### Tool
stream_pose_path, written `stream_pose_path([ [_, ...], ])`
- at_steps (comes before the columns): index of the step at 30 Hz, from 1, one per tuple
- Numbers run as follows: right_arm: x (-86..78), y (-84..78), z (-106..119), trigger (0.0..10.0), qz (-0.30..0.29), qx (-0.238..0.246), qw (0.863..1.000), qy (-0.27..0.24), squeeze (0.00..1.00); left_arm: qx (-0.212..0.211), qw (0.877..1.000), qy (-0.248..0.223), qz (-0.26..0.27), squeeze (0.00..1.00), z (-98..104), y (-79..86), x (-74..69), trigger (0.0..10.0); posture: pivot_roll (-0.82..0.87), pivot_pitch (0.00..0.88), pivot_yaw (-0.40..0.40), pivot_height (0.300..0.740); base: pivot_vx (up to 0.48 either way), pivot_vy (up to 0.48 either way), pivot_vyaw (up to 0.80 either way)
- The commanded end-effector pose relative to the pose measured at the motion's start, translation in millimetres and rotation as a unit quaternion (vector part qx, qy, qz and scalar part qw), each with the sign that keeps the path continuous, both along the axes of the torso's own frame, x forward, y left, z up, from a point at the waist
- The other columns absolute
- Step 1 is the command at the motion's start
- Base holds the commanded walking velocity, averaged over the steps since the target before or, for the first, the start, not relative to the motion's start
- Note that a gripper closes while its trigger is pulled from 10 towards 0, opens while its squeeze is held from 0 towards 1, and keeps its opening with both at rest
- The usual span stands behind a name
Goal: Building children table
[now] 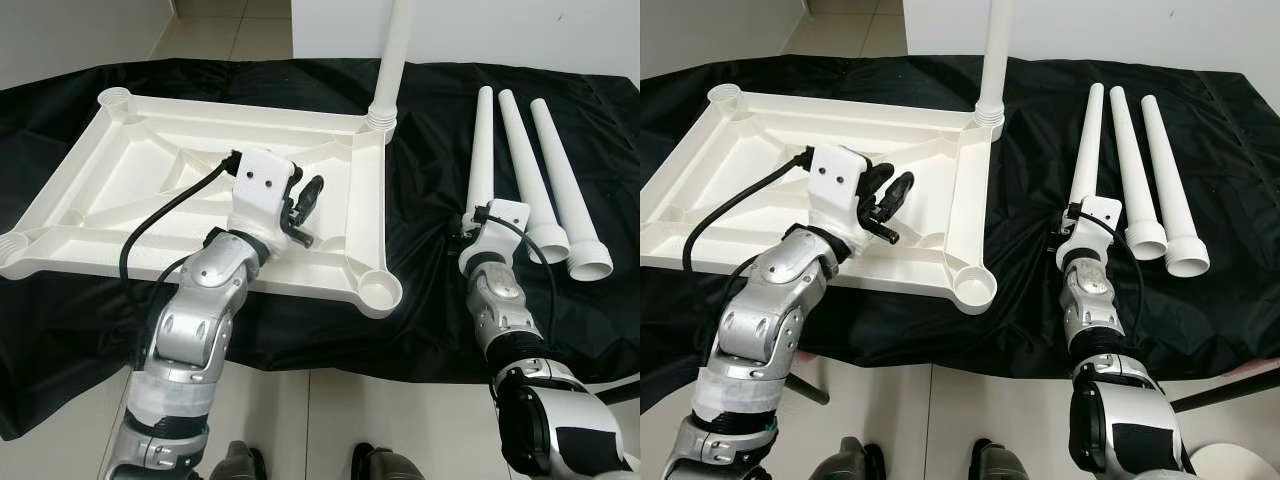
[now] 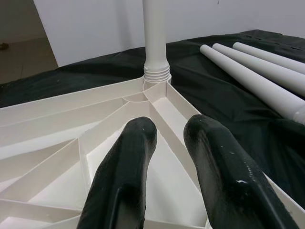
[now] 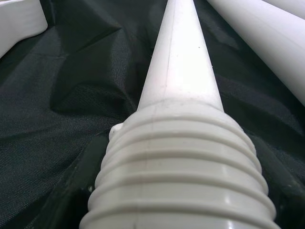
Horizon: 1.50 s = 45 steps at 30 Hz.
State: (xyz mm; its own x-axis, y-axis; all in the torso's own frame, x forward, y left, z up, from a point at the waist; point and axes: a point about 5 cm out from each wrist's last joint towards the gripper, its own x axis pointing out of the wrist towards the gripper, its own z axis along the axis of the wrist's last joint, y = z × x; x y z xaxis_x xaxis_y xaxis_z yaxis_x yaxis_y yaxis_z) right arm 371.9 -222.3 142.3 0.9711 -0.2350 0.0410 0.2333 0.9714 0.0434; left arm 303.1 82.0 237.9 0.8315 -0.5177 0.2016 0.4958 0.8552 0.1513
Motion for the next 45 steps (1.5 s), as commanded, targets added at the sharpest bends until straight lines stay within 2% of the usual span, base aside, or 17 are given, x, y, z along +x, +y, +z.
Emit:
stream_pose_path([
  [1,-4.9,-3.4,-16.1,10.0,-0.009,-0.009,0.999,0.038,0.0,-0.008,0.999,-0.004,0.033,0.0,1.0,3.2,4.4,10.0,0.02,0.143,0.027,0.74,0.0,0.0,0.0],
  [9,-4.0,-3.2,-6.8,10.0,-0.003,-0.021,1.0,0.009,0.0,0.006,0.999,-0.002,0.054,0.0,-0.4,6.6,11.5,10.0,0.01,0.123,0.025,0.74,0.0,0.0,0.0],
  [14,-4.5,-9.3,3.9,10.0,-0.012,-0.082,0.997,-0.013,0.0,0.002,0.999,-0.003,0.039,0.0,-0.1,4.4,14.0,10.0,-0.01,0.096,0.024,0.74,0.0,0.0,0.0],
  [17,-4.3,-9.7,7.0,10.0,-0.004,-0.079,0.997,-0.021,0.0,0.001,0.999,-0.001,0.036,0.0,-1.3,4.9,14.0,10.0,-0.02,0.091,0.025,0.74,0.0,0.0,0.0],
  [20,-5.3,-8.9,21.3,10.0,0.015,-0.06,0.995,-0.075,0.0,-0.004,1.0,0.002,0.027,0.0,-4.7,5.7,14.8,10.0,-0.03,0.086,0.027,0.74,0.0,0.0,0.0],
  [21,-5.3,-8.9,21.3,10.0,0.015,-0.06,0.995,-0.075,0.0,-0.004,1.0,0.002,0.027,0.0,-4.7,5.7,14.8,10.0,-0.03,0.086,0.027,0.74,0.0,0.0,0.0],
  [25,-10.7,-1.5,47.4,10.0,0.047,-0.051,0.982,-0.177,0.0,-0.027,1.0,0.001,0.007,0.0,-0.6,2.7,15.1,10.0,-0.04,0.079,0.032,0.74,0.0,0.0,0.0],
  [27,-12.8,3.6,57.0,10.0,0.059,-0.052,0.974,-0.211,0.0,-0.027,1.0,-0.003,0.004,0.0,1.6,1.3,16.3,10.0,-0.04,0.078,0.034,0.74,0.0,0.0,0.0],
  [32,-15.6,9.8,67.1,10.0,0.073,-0.055,0.965,-0.245,0.0,-0.029,1.0,-0.007,0.0,0.0,4.1,0.1,17.0,10.0,-0.04,0.078,0.034,0.74,0.0,0.0,0.0],
  [33,-19.3,18.8,79.1,10.0,0.094,-0.072,0.953,-0.278,0.0,-0.053,0.999,-0.004,-0.014,0.0,9.4,0.1,16.6,10.0,-0.04,0.076,0.036,0.74,0.0,0.0,0.0],
  [34,-21.5,23.2,84.8,10.0,0.105,-0.08,0.947,-0.293,0.0,-0.064,0.998,-0.002,-0.021,0.0,11.8,0.5,16.6,10.0,-0.04,0.076,0.036,0.74,0.0,0.0,0.0],
  [35,-21.5,23.2,84.8,10.0,0.105,-0.08,0.947,-0.293,0.0,-0.064,0.998,-0.002,-0.021,0.0,11.8,0.5,16.6,10.0,-0.04,0.076,0.036,0.74,0.0,0.0,0.0],
  [36,-24.5,30.0,94.1,10.0,0.122,-0.081,0.937,-0.316,0.0,-0.077,0.996,-0.002,-0.036,0.0,15.7,1.3,16.5,10.0,-0.04,0.075,0.038,0.74,0.0,0.0,0.0],
  [38,-26.6,33.5,101.1,10.0,0.126,-0.092,0.931,-0.331,0.0,-0.071,0.997,-0.004,-0.043,0.0,16.9,1.8,16.4,10.0,-0.04,0.073,0.04,0.74,0.0,0.0,0.0],
  [41,-28.4,36.2,104.4,10.0,0.139,-0.089,0.926,-0.34,0.0,-0.054,0.998,-0.006,-0.041,0.0,16.0,2.4,16.9,10.0,-0.04,0.076,0.043,0.74,0.0,0.0,0.0],
  [43,-31.2,38.7,114.4,10.0,0.154,-0.08,0.917,-0.36,0.0,-0.036,0.999,-0.006,-0.041,0.0,14.4,4.4,18.2,10.0,-0.05,0.077,0.047,0.74,0.0,0.0,0.0],
  [45,-32.1,39.2,120.3,10.0,0.158,-0.082,0.912,-0.37,0.0,-0.035,0.999,-0.004,-0.041,0.0,14.5,5.8,19.1,10.0,-0.05,0.077,0.05,0.74,0.0,0.0,0.0],
])
